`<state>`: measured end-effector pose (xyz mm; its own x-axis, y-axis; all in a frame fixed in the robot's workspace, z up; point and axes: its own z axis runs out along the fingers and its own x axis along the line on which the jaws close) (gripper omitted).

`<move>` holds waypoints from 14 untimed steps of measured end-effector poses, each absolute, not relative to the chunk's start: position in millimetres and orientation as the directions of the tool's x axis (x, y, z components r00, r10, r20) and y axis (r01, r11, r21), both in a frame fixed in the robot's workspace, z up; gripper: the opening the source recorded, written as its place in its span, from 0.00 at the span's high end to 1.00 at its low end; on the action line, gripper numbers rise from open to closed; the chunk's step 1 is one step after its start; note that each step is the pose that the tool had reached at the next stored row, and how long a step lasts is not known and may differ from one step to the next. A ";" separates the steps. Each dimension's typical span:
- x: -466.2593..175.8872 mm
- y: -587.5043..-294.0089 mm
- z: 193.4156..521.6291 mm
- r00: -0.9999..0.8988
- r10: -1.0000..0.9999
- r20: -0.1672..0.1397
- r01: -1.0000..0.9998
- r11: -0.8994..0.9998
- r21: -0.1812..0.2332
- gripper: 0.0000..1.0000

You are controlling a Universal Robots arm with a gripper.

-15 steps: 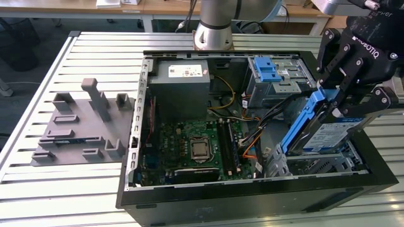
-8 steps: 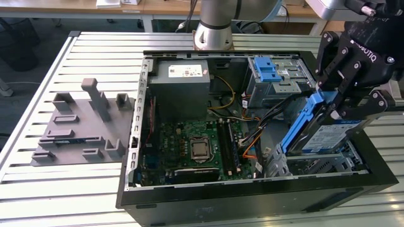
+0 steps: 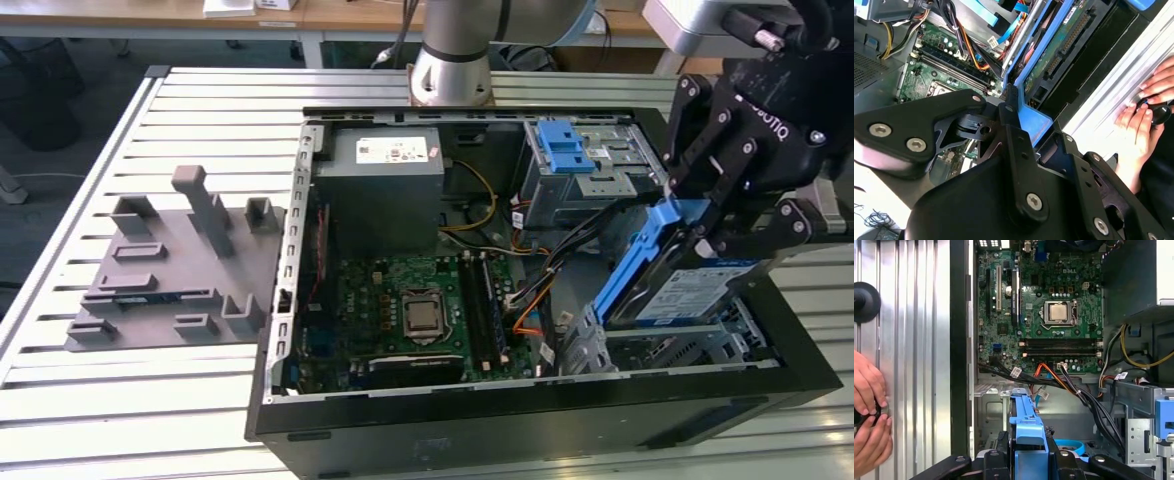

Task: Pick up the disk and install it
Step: 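Insert the disk into the insertion slot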

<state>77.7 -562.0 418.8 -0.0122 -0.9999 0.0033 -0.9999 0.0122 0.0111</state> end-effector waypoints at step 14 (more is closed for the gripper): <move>78.2 -562.1 414.5 -0.012 -1.000 0.004 -1.000 0.012 0.012 0.64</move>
<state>78.2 -562.1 414.5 -0.0124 -0.9999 0.0044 -0.9999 0.0125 0.0116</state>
